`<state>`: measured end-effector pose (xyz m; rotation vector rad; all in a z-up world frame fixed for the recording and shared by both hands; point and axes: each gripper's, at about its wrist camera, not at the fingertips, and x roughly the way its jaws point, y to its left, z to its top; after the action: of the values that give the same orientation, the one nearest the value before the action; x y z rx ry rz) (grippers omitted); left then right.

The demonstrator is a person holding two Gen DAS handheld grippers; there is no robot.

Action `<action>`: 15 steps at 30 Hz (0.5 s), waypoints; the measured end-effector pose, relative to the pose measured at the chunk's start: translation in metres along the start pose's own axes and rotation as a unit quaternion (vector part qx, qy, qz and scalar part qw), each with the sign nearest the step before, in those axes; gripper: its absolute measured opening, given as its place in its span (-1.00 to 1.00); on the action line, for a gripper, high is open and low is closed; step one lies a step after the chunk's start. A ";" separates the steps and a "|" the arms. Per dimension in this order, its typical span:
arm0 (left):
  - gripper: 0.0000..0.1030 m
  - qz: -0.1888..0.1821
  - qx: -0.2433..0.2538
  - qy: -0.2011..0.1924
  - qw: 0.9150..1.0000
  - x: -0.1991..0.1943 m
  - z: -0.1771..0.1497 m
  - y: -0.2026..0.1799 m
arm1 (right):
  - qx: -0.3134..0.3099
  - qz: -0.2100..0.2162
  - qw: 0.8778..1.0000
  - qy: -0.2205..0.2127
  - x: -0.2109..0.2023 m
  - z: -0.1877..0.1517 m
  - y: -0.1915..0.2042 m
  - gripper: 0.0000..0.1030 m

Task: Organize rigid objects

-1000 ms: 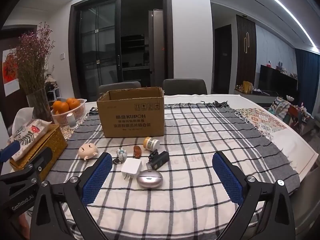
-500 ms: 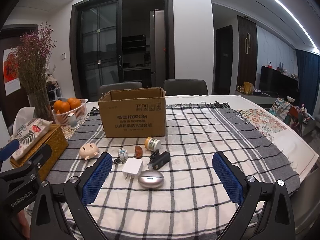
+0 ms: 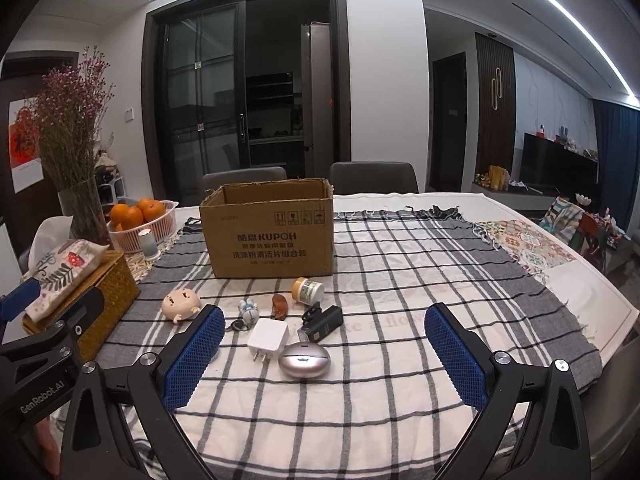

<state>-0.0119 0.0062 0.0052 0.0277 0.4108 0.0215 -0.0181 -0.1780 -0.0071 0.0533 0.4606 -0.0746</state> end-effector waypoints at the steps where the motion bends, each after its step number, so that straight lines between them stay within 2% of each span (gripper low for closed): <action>1: 1.00 0.000 0.000 0.000 1.000 0.000 0.000 0.000 | 0.000 0.000 1.000 0.000 0.000 0.000 0.000 0.97; 15: 1.00 0.000 0.001 0.000 1.000 -0.001 0.000 0.000 | 0.000 0.000 1.000 0.000 0.000 0.000 0.000 0.97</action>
<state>-0.0123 0.0063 0.0058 0.0290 0.4110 0.0217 -0.0184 -0.1779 -0.0073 0.0530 0.4597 -0.0744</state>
